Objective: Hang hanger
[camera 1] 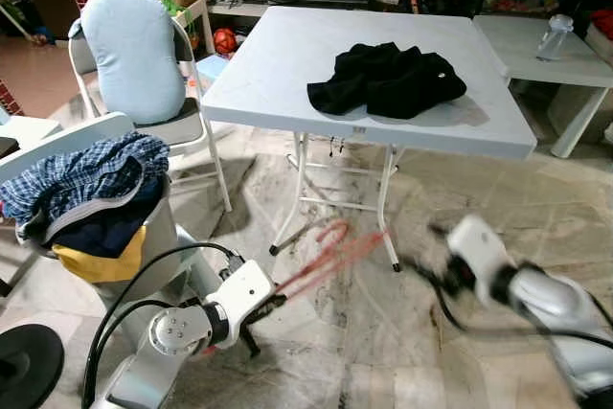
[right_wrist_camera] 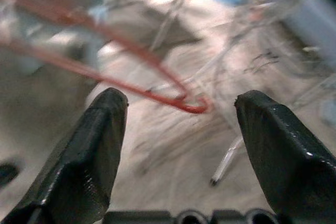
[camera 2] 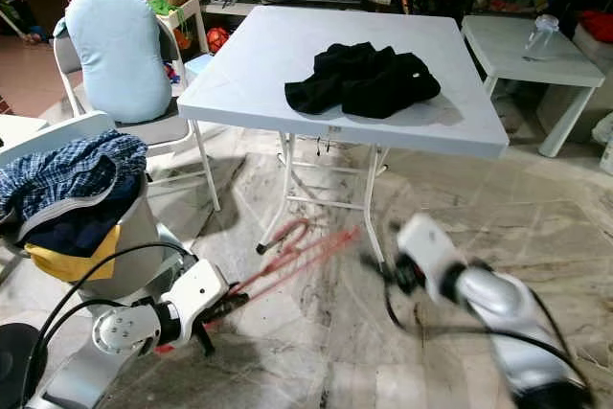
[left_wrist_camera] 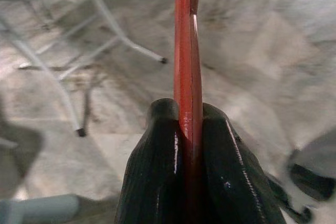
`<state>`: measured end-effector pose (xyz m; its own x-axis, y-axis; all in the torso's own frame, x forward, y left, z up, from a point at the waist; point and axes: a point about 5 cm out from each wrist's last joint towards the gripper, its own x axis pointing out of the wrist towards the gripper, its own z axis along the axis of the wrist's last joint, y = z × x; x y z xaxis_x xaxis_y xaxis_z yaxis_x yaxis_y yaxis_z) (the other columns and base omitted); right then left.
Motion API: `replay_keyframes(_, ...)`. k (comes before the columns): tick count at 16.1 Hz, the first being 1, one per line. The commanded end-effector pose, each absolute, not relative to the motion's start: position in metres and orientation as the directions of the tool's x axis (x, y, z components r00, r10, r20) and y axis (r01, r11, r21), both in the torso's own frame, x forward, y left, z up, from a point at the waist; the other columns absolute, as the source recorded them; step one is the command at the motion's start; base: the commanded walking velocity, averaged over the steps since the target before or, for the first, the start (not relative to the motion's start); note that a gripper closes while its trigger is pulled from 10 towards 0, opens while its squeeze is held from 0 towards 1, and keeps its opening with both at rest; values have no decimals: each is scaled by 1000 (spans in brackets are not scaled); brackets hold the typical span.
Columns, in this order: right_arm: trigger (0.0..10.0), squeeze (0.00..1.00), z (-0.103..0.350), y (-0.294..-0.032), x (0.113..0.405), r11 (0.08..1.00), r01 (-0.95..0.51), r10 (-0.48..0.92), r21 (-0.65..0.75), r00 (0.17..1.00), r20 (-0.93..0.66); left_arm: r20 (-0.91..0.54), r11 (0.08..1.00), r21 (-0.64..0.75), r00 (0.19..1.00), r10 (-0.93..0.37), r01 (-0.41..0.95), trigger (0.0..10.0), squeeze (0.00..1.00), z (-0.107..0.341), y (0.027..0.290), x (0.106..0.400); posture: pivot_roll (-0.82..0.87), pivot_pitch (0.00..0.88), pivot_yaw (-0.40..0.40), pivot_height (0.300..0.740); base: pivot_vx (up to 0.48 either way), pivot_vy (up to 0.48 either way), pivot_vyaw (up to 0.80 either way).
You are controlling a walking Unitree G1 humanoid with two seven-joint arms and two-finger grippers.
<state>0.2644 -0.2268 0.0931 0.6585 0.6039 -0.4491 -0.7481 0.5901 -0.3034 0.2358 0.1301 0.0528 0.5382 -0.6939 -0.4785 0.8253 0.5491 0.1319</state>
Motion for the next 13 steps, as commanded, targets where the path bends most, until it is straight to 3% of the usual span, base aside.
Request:
replay_keyframes(1, 10000, 0, 94, -227, 255, 480, -832, 655, -279, 551, -517, -456, 479, 155, 493, -741, 864, 10000, 0, 60, 126, 233, 11, 0, -16, 740, 0, 0, 0)
replay_keyframes(10, 10000, 0, 89, -222, 251, 347, -902, 681, -255, 430, -593, -408, 323, 181, 369, -835, 929, 10000, 0, 63, 94, 235, 8, 0, -9, 740, 0, 0, 0)
replay_keyframes(13, 10000, 0, 95, -223, 263, 320, -887, 653, -332, 460, -602, -393, 296, 163, 337, -856, 941, 10000, 0, 62, 90, 243, -1, 0, 5, 740, 0, 0, 0)
